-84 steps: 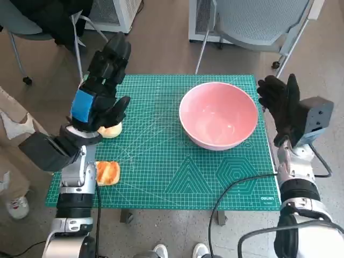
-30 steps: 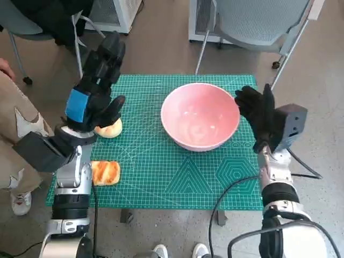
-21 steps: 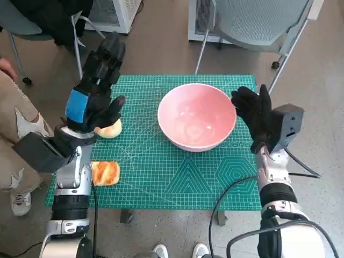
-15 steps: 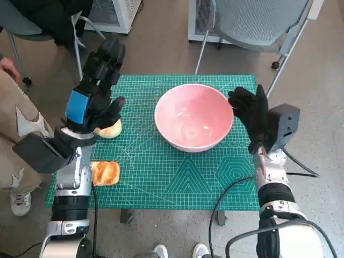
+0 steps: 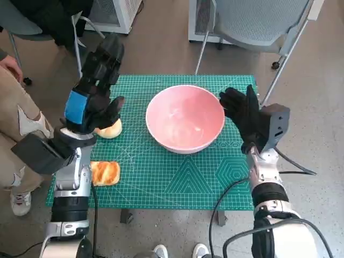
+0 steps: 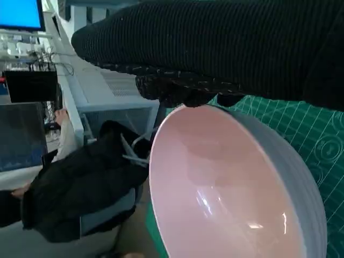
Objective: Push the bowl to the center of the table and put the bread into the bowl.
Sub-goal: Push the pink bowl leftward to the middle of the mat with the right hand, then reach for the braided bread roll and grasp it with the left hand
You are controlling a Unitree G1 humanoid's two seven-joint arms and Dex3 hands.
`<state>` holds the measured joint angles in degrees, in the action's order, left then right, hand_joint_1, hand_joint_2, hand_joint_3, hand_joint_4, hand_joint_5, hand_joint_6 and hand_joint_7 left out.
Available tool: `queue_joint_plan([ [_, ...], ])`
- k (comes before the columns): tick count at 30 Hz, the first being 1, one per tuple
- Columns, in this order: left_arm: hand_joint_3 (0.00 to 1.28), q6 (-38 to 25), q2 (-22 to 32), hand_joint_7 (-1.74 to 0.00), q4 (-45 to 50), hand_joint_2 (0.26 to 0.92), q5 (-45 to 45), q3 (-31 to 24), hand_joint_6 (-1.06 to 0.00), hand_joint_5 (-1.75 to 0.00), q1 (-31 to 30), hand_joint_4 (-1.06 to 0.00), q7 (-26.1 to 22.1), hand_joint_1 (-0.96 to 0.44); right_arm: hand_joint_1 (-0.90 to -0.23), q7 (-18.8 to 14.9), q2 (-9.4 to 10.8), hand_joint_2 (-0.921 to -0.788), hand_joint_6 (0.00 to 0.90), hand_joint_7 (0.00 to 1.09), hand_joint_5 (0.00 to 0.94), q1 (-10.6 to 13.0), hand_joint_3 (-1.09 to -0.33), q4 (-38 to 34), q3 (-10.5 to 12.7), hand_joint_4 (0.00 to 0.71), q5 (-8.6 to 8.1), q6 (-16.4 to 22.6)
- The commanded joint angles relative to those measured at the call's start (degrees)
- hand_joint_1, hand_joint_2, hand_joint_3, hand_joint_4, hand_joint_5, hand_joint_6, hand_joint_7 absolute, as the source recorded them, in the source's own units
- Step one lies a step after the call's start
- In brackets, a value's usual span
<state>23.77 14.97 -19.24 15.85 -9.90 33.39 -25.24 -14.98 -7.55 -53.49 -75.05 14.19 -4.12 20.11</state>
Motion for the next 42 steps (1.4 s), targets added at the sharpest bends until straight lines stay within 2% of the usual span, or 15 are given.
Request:
queue_joint_plan([
  [1, 0.46, -0.6, 0.0, -0.26, 0.9, 0.921, 0.3, -0.4, -0.04, 0.00, -0.7, -0.03, 0.3, -0.72, -0.701, -0.3, 1.0, -0.921, 0.056, 0.27, 0.003, 0.0, -0.875, -0.6, -0.7, 0.117, 0.83, -0.7],
  [7, 0.46, -0.5, -0.2, -0.27, 1.4, 0.921, 0.1, -0.2, -0.04, 0.00, -1.1, -0.03, 0.5, -0.72, -0.687, 0.0, 1.0, -0.921, 0.052, 0.27, 0.004, -0.2, -0.883, -0.5, -1.5, 0.120, 1.16, -0.8],
  [11, 0.46, -0.6, -0.2, -0.28, 1.6, 0.921, 0.2, -0.2, -0.03, 0.00, -1.4, -0.03, 0.5, -0.72, -0.680, 0.2, 0.2, -0.921, 0.051, 0.28, 0.007, -0.2, -0.889, -0.4, -2.0, 0.127, 1.50, -0.6],
  [15, 0.46, -1.2, 0.0, -0.28, 2.9, 0.921, 0.5, -0.3, -0.03, 0.00, -2.1, -0.03, 0.6, -0.71, -0.679, 1.4, -0.8, -0.921, 0.055, 0.28, 0.008, -0.4, -0.892, 0.4, -2.5, 0.131, 2.17, 1.4],
  [19, 0.47, -2.3, 0.3, -0.29, 4.7, 0.921, 0.9, -0.5, -0.03, 0.00, -3.0, -0.03, 0.6, -0.71, -0.690, 4.7, -1.0, -0.921, 0.067, 0.29, 0.009, -0.5, -0.889, 2.0, -3.3, 0.135, 3.54, 6.5],
  [21, 0.47, -2.9, 0.5, -0.29, 5.6, 0.921, 1.2, -0.6, -0.02, 0.00, -3.4, -0.03, 0.6, -0.71, -0.699, 6.4, -0.9, -0.921, 0.073, 0.29, 0.008, -0.2, -0.882, 3.7, -4.1, 0.136, 4.56, 11.0],
  [24, 0.47, -3.7, 0.6, -0.30, 6.5, 0.921, 1.5, -0.8, -0.02, 0.00, -3.7, -0.03, 0.6, -0.71, -0.705, 7.2, -1.0, -0.921, 0.077, 0.30, 0.008, 0.2, -0.876, 6.4, -5.4, 0.137, 5.84, 17.7],
  [26, 0.47, -3.9, 0.6, -0.32, 6.5, 0.921, 1.6, -1.0, -0.01, 0.00, -3.6, -0.03, 0.6, -0.71, -0.711, 5.4, -1.1, -0.921, 0.077, 0.30, 0.007, 0.4, -0.876, 9.1, -5.9, 0.136, 5.53, 22.7],
  [29, 0.47, -4.0, 0.5, -0.33, 6.4, 0.921, 1.6, -1.1, 0.00, 0.00, -3.5, -0.03, 0.5, -0.71, -0.723, 3.3, -1.0, -0.921, 0.066, 0.32, 0.005, 0.6, -0.875, 11.5, -6.3, 0.134, 4.52, 26.2],
  [31, 0.47, -3.8, 0.3, -0.33, 5.9, 0.921, 1.6, -1.0, 0.00, 0.00, -3.2, -0.04, 0.5, -0.70, -0.728, 0.1, -0.5, -0.921, 0.027, 0.40, 0.002, 1.1, -0.876, 14.7, -6.5, 0.133, 2.41, 28.3],
  [36, 0.47, -3.4, -0.2, -0.34, 5.2, 0.921, 1.3, -0.8, 0.00, 0.00, -2.9, -0.04, 0.6, -0.70, -0.729, -4.8, 0.2, -0.921, 0.004, 0.44, 0.000, 2.4, -0.877, 20.4, -7.2, 0.131, -0.98, 29.2],
  [42, 0.45, -3.1, -0.9, -0.34, 3.8, 0.921, 1.1, -0.4, 0.00, 0.00, -2.3, -0.04, 0.5, -0.71, -0.733, -8.9, 0.2, -0.921, -0.001, 0.46, 0.005, 4.2, -0.856, 25.7, -8.7, 0.141, -3.37, 27.9],
])
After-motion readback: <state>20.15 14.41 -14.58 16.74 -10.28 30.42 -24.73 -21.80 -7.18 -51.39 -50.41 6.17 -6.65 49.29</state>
